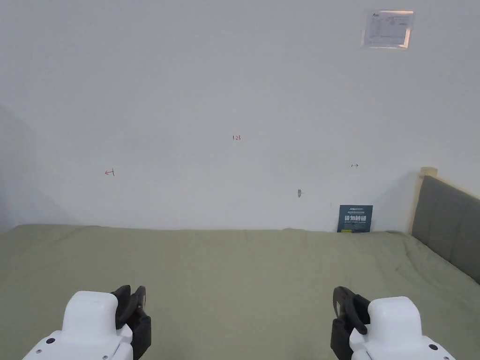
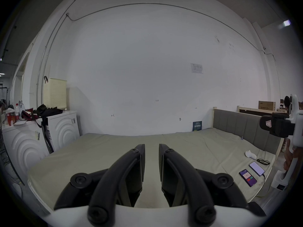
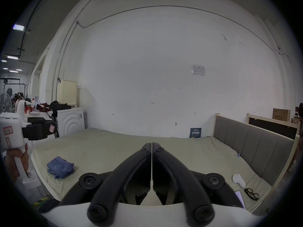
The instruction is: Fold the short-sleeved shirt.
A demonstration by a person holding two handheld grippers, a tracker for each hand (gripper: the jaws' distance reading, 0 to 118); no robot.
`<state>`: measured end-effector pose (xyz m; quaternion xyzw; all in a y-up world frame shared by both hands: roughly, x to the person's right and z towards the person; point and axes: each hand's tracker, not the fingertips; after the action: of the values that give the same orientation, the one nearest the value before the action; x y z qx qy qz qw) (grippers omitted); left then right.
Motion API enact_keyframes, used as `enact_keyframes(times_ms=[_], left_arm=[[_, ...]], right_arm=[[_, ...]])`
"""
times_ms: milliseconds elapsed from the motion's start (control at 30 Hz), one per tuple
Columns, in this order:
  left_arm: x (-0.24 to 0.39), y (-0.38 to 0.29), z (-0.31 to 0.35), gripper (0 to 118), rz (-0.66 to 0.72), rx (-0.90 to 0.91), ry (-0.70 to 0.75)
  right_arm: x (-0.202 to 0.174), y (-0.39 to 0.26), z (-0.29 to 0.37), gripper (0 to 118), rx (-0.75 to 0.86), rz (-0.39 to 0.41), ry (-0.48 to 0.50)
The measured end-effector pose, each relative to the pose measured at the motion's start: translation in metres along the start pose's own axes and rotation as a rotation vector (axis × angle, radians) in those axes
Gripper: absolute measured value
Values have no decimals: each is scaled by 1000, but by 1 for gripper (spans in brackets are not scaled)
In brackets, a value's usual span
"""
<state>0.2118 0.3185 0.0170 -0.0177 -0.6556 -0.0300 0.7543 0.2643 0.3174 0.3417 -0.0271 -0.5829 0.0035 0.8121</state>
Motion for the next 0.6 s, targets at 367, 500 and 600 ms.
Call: enact_keyframes(times_ms=[367, 500, 600], left_arm=[[-5, 10, 3, 118, 22, 52, 16], [-5, 14, 4, 118, 3, 57, 31], [-5, 14, 4, 118, 14, 52, 28]], right_arm=[[-1, 12, -4, 118, -43, -16, 48], [-7, 21, -3, 118, 15, -27, 37], [-15, 27, -6, 118, -17, -25, -99]])
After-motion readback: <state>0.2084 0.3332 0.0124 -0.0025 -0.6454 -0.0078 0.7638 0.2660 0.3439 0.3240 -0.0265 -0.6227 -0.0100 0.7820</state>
